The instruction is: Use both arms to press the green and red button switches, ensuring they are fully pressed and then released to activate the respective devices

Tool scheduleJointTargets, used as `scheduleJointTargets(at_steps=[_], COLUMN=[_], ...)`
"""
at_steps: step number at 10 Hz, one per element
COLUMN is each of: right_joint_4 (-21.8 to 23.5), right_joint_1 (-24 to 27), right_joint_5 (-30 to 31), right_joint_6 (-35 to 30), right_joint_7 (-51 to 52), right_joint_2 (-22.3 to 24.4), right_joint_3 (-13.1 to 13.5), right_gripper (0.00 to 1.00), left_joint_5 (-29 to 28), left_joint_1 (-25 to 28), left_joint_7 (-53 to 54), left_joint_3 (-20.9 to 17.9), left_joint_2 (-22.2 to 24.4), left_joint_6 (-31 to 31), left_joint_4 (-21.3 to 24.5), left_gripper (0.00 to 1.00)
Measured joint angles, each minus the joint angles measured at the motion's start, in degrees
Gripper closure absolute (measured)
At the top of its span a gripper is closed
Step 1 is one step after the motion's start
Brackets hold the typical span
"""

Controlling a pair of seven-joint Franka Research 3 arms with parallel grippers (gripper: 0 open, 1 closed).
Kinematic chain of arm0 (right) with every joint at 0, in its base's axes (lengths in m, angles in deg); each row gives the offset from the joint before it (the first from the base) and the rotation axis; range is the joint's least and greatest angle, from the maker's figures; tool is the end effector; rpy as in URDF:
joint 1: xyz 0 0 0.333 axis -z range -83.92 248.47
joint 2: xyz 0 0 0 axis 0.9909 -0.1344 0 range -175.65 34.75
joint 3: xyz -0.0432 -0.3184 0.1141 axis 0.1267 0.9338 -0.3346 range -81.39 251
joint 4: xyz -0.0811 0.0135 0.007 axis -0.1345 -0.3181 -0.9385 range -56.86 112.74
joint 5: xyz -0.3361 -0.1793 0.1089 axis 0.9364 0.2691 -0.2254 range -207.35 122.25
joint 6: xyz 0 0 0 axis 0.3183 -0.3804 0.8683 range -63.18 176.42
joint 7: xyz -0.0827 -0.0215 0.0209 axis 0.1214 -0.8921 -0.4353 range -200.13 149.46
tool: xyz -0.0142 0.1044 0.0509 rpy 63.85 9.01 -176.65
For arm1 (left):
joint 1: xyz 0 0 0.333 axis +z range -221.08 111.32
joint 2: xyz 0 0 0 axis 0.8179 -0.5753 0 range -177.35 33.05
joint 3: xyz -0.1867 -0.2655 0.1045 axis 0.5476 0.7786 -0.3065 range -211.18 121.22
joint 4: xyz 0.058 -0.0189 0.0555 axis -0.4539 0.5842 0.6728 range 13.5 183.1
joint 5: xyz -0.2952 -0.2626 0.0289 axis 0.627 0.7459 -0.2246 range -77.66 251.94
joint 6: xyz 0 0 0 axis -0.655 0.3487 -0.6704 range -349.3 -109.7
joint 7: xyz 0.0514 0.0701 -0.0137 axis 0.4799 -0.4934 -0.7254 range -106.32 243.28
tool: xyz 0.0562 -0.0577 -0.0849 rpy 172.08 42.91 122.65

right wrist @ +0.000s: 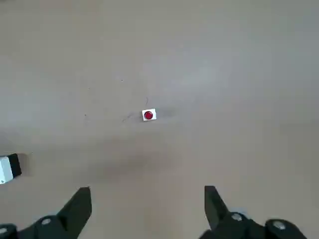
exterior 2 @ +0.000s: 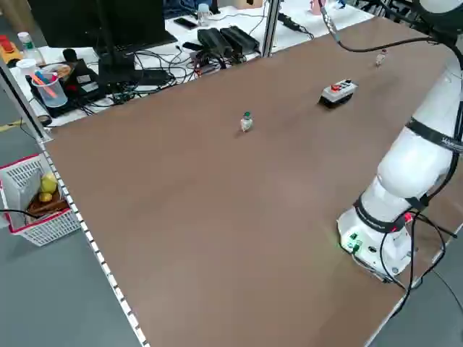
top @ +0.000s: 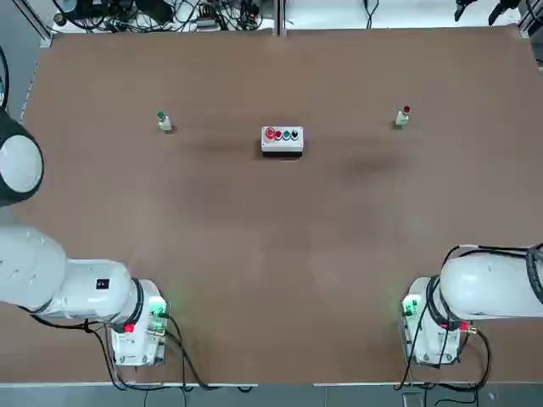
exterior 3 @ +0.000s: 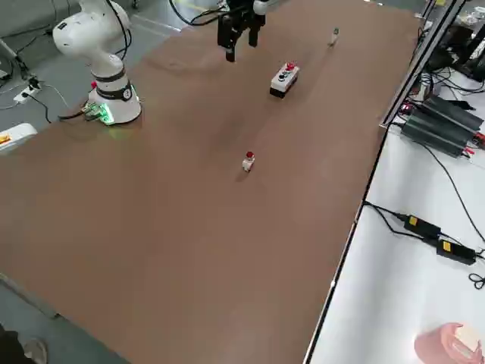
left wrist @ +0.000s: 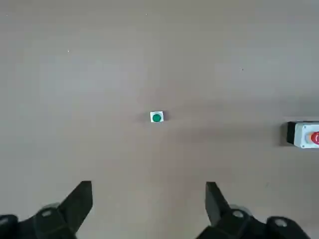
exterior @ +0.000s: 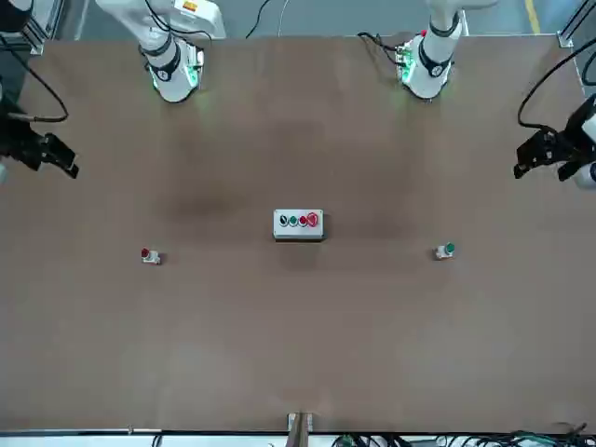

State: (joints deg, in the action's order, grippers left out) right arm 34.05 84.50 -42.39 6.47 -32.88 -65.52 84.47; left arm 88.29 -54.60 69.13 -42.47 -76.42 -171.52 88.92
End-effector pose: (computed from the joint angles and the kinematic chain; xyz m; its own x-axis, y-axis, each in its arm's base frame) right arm 0.5359 -0.0177 0.6306 0.9858 -0.1636 0.0380 -0.1637 -0.9865 -0.0018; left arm 0.5779 -0.0240 0.6576 0.9986 -0.0512 0.0114 -0.0515 -0.9984 0.0233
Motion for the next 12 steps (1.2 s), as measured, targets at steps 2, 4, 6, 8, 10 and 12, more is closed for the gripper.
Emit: scheduleJointTargets(at_steps=[2,4,6,8,10,12], right_joint_4=[0.0,0.0,0.1,0.2,0.1,0.2], right_joint_1=[0.0,0.0,0.0,0.0,0.0,0.0], right_joint_5=[0.0,0.0,0.0,0.0,0.0,-0.1], right_joint_6=[-0.1,-0.3,-0.8,-0.9,-0.8,-0.6], right_joint_7=[-0.2,-0.2,-0.3,-0.3,-0.4,-0.4], right_joint_2=[0.1,0.1,0.1,0.0,0.0,-0.1], right_joint_3=[0.0,-0.1,-0.2,-0.2,-0.3,-0.4], right_gripper=[0.0,0.0,0.0,0.03,0.09,0.3], left_joint_5=[0.0,0.0,0.0,0.0,0.0,0.0], left_joint_1=[-0.1,0.0,0.0,0.1,0.1,0.1], left_joint_7=[0.0,0.0,0.0,0.0,-0.1,-0.2], left_joint_3=[0.0,0.0,0.0,-0.1,-0.1,-0.1], left_joint_2=[0.0,-0.1,-1.1,-3.5,-5.6,-5.9], left_joint_6=[0.0,0.1,0.3,0.2,-2.7,-7.1], left_joint_4=[0.0,0.1,0.4,0.6,2.0,6.0], left_gripper=[0.0,0.0,0.0,0.05,0.19,0.44])
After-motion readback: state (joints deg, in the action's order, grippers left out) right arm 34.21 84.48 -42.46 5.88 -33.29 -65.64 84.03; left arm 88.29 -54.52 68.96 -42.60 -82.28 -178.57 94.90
